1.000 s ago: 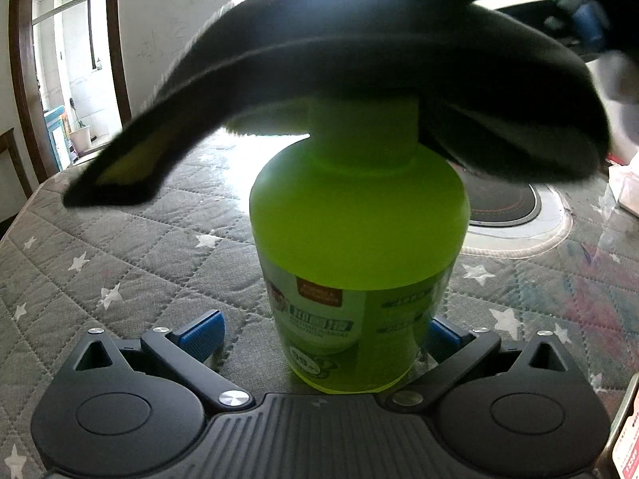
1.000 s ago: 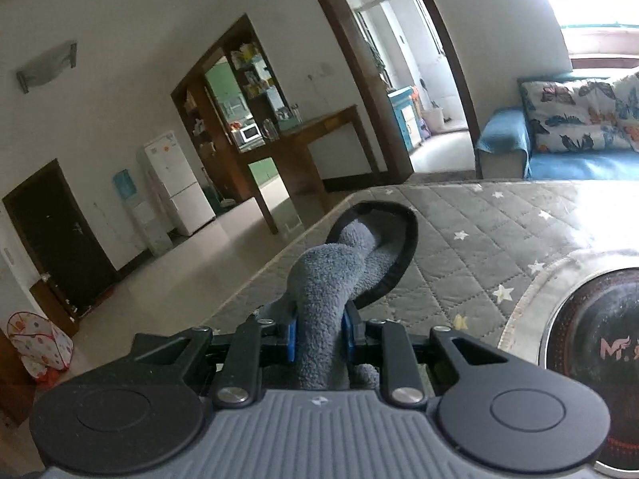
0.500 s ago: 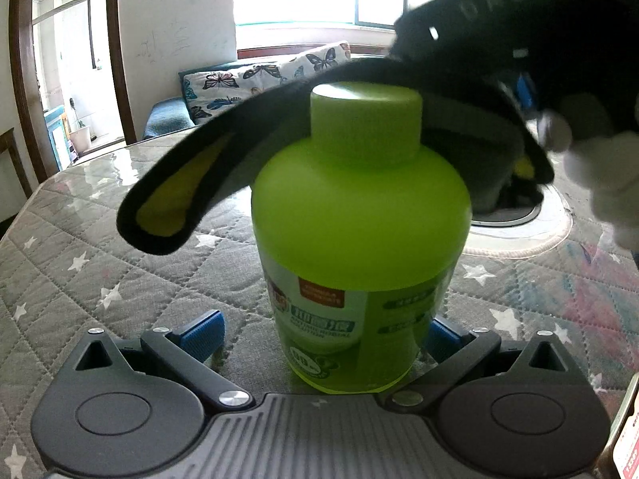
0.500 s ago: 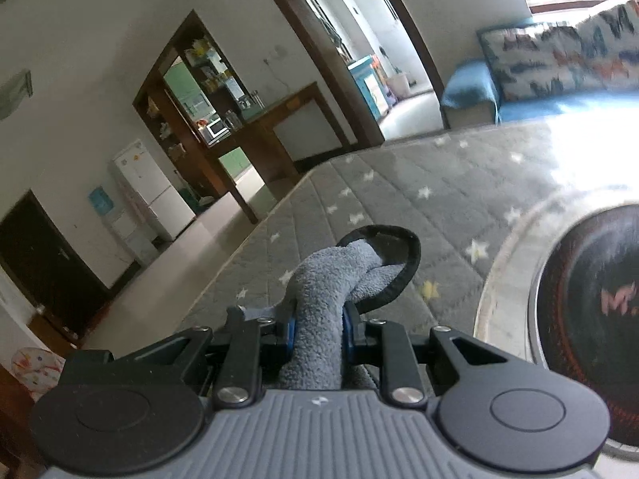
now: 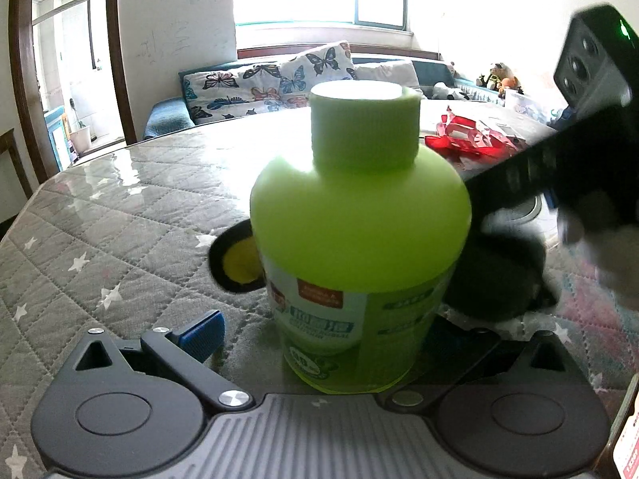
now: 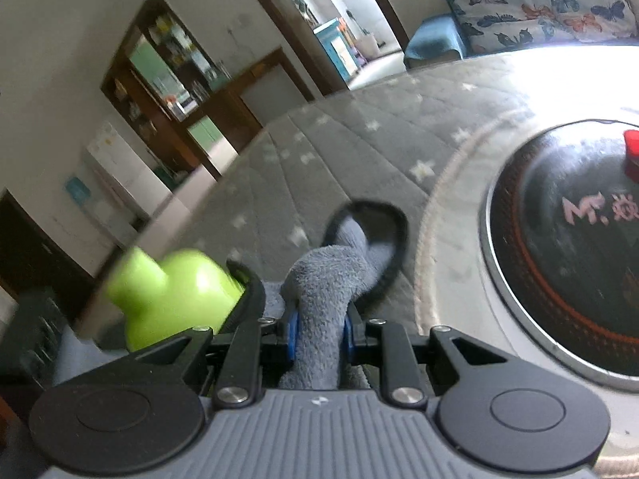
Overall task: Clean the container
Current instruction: 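Wipe the bottle side with the right tool's cloth while the left tool holds it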
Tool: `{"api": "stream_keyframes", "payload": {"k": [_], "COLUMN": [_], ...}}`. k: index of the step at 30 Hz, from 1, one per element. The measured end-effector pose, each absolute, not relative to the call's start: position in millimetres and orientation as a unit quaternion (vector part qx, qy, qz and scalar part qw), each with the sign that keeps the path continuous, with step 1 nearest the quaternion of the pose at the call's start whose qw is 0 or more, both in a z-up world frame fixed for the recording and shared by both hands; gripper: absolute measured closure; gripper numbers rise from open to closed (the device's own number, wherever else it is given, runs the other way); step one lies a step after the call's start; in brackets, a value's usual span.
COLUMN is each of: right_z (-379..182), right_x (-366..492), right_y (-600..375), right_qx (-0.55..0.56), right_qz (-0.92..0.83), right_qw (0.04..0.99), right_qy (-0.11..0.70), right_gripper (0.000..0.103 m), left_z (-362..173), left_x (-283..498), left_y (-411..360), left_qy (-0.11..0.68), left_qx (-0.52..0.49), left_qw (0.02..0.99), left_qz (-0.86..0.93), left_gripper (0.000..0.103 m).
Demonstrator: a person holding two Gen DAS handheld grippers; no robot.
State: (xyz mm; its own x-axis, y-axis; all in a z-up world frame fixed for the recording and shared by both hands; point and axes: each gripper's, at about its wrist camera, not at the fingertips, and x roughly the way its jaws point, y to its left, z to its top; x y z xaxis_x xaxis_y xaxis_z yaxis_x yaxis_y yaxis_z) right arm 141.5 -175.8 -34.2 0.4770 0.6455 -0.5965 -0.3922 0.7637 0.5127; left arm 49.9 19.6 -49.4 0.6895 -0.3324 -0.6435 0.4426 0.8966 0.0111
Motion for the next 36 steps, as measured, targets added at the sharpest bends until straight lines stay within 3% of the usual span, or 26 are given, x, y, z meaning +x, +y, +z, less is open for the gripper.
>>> {"api": "stream_keyframes", "payload": {"k": [25,36], "right_z": [-46,-3], "right_x": [134,136], "right_y": [-195,-208], "right_qx": [0.166,0.233], "right_qz": [0.303,0.338], "right_qw": [0.843,0.844], "right_qy": [0.411,0.345], "right_gripper": [0.083,0.083], "left_z": [-5,-15], "left_x": [41,24], "left_y": [36,47], "left_qy": [0.28,0.29], "left_qx": [-0.04,-0.036], "left_qw": [0.938,0.935], "left_qz": [-0.2,-0.201], "left_gripper": [0.0,0.0]}}
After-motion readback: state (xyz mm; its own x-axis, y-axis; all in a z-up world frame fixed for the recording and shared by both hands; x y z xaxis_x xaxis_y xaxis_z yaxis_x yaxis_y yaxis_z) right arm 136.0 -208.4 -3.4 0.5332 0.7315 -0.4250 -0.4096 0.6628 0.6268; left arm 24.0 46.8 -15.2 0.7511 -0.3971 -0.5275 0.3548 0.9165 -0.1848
